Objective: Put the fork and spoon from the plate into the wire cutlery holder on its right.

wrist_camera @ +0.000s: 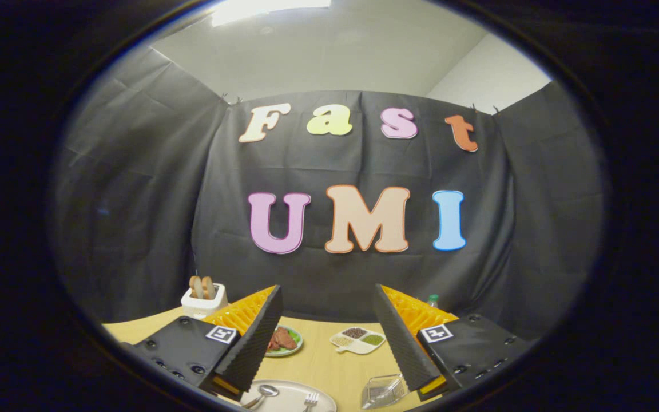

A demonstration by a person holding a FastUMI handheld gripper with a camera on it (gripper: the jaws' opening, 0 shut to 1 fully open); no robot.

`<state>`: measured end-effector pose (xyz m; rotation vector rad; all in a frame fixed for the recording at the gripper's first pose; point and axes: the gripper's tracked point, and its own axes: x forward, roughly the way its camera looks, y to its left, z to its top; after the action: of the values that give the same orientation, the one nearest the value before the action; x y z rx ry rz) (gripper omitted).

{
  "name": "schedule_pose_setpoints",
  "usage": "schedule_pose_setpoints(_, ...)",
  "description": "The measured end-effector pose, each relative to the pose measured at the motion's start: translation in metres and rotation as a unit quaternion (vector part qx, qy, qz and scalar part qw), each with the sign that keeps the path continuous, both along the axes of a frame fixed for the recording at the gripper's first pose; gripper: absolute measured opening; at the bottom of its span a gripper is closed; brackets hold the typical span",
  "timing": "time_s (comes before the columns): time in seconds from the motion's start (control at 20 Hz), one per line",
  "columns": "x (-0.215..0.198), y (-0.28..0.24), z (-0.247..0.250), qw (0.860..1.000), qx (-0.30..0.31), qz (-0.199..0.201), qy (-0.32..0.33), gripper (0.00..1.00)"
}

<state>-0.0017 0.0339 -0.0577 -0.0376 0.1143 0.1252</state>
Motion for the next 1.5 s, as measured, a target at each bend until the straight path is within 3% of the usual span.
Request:
schedule_pose_setpoints(0.7,-0.02,0.019,-0.12,0.988,-0.025,0.029,0.152,1.0)
schedule_pose_setpoints(1.5,-0.072,0.018,-0.248,0.945,-0.074,0.045,0.317,1.0)
